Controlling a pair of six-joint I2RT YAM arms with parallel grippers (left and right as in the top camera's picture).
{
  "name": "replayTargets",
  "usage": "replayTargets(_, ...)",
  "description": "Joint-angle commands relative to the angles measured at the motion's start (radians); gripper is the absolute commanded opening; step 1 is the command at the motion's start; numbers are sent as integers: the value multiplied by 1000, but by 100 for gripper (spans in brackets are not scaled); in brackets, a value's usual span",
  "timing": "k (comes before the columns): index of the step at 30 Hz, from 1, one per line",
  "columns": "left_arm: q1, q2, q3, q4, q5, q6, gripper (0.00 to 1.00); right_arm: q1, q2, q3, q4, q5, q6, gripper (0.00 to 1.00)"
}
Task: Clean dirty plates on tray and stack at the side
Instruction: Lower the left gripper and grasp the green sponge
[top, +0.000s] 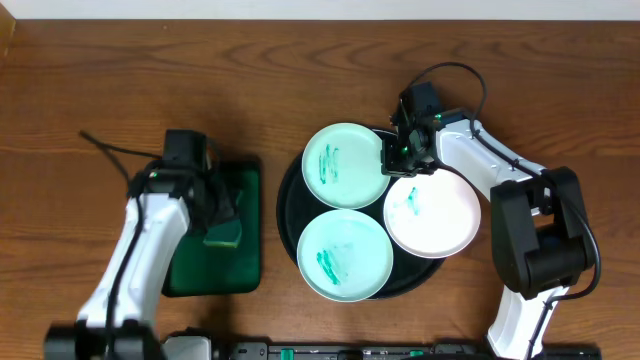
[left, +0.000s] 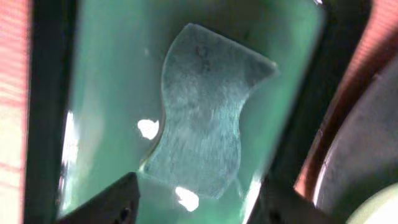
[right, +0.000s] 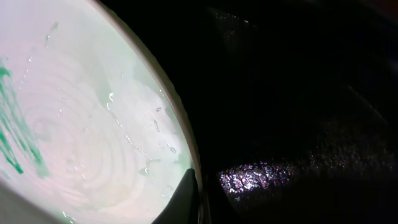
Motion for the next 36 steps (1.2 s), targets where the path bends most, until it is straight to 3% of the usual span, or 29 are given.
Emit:
replayTargets(1, 6, 86, 16, 24, -9, 44, 60, 8, 1, -7, -6, 16, -23, 1)
replayTargets(4, 6, 154, 16, 53, -8, 47, 67, 7, 1, -7, -6, 11, -23, 1)
replayTargets(11, 6, 237, 16, 83, -9, 55, 66, 7, 1, -7, -7, 9, -23, 1)
replayTargets(17, 6, 237, 16, 116, -9, 55, 50, 7, 1, -7, -10, 4, -23, 1)
replayTargets(23, 6, 237, 16, 127, -9, 55, 21, 8, 1, -7, -14, 1, -23, 1)
replayTargets(27, 6, 237, 16, 130, -9, 54, 8, 8, 1, -7, -21, 2, -23, 1)
replayTargets(36, 3, 146, 51, 60, -9, 45, 7, 8, 1, -8, -32, 2, -23, 1)
